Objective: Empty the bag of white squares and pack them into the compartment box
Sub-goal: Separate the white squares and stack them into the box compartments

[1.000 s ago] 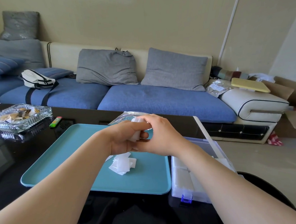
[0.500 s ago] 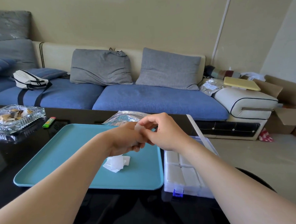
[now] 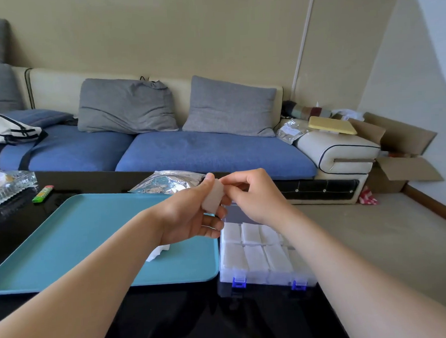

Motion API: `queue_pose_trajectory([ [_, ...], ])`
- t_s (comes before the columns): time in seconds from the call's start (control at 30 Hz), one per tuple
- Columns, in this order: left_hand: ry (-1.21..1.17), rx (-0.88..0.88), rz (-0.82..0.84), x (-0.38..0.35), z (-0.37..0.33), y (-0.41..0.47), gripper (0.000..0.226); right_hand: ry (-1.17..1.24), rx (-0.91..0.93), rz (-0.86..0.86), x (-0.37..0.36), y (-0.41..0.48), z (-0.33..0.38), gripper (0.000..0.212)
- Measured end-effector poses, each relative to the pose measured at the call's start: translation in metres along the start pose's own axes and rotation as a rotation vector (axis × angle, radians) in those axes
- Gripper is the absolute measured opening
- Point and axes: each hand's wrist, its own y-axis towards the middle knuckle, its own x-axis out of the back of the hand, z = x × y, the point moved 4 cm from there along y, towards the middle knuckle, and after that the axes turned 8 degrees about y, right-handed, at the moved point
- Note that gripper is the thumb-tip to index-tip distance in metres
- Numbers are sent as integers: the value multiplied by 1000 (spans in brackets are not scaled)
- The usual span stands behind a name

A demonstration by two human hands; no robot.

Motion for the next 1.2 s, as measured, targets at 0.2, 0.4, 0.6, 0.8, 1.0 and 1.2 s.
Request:
queue_pose_trajectory([
  [0.2,143,2,-146,-22,3,8,72,-212,-32,132,2,-29,0,43],
  [0.4,191,-16,-204,-43,5,17,66,-388,-10,52,15,-38,-2,31],
  [0.6,154,4,-110,-59,12,23,66,-194,-61,-8,40,-44,-3,20],
  [0.8,394,-38,-223,-63,16,30,70,2,-292,-115,66,-45,-19,13],
  [1.0,989,-228,-263,-67,21,32,12,-424,-462,182,88,-59,-40,20],
  [1.2,1225,-286,-60,-82,30,26,17,-512,-558,316,89,-64,-52,26],
])
